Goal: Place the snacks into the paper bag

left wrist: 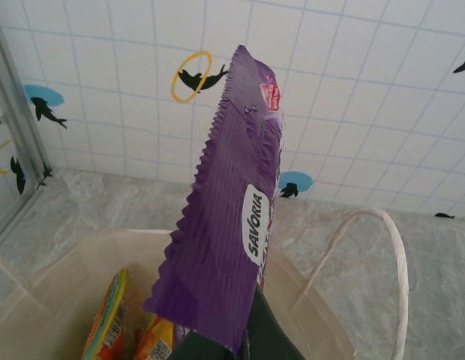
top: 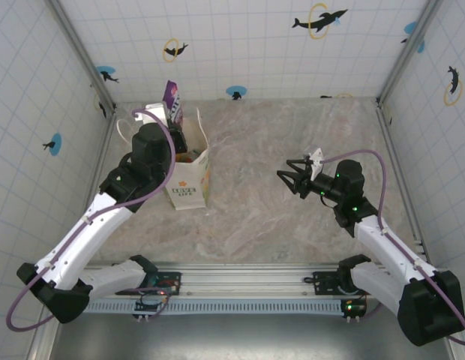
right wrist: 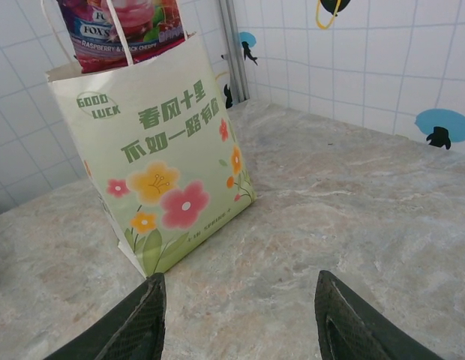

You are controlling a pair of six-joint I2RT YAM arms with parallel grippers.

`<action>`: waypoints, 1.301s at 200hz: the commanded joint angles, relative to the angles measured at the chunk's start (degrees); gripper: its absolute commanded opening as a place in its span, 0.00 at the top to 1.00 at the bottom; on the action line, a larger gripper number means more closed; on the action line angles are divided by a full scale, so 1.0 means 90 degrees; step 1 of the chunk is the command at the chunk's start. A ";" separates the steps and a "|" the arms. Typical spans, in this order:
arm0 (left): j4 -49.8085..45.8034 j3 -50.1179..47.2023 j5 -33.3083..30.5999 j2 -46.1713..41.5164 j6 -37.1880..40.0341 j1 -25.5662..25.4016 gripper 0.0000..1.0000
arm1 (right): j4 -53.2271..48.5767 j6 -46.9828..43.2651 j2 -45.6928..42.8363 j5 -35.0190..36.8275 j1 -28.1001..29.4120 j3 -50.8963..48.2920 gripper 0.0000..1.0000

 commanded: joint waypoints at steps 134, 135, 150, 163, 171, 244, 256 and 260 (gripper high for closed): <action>0.1040 -0.0919 0.0838 -0.0304 -0.0591 0.0209 1.00 | 0.0046 -0.0113 -0.0115 0.0129 0.0059 -0.0313 0.46; 0.1055 -0.0928 0.0839 -0.0306 -0.0600 0.0209 1.00 | 0.0047 -0.0114 -0.0115 0.0127 0.0064 -0.0314 0.46; 0.1128 -0.1009 0.0816 -0.0308 -0.0672 0.0209 1.00 | 0.0040 -0.0109 -0.0117 0.0137 0.0080 -0.0315 0.46; 0.1085 -0.1015 0.0748 -0.0277 -0.0771 0.0206 1.00 | 0.0045 -0.0108 -0.0137 0.0152 0.0085 -0.0327 0.47; 0.1037 -0.1015 0.0752 -0.0260 -0.0802 0.0209 1.00 | 0.0041 -0.0109 -0.0135 0.0154 0.0088 -0.0329 0.46; 0.0235 -0.0253 0.0427 -0.0149 -0.0839 0.0229 0.64 | 0.0074 0.0066 -0.0034 0.0164 0.0149 -0.0223 0.46; -0.0146 0.0075 0.0410 -0.0044 -0.0812 0.0306 0.61 | 0.0088 0.0119 0.0019 0.0154 0.0171 -0.0171 0.46; -0.0268 0.0172 0.0426 -0.0020 -0.0810 0.0338 0.60 | 0.0093 0.0143 0.0046 0.0154 0.0181 -0.0152 0.46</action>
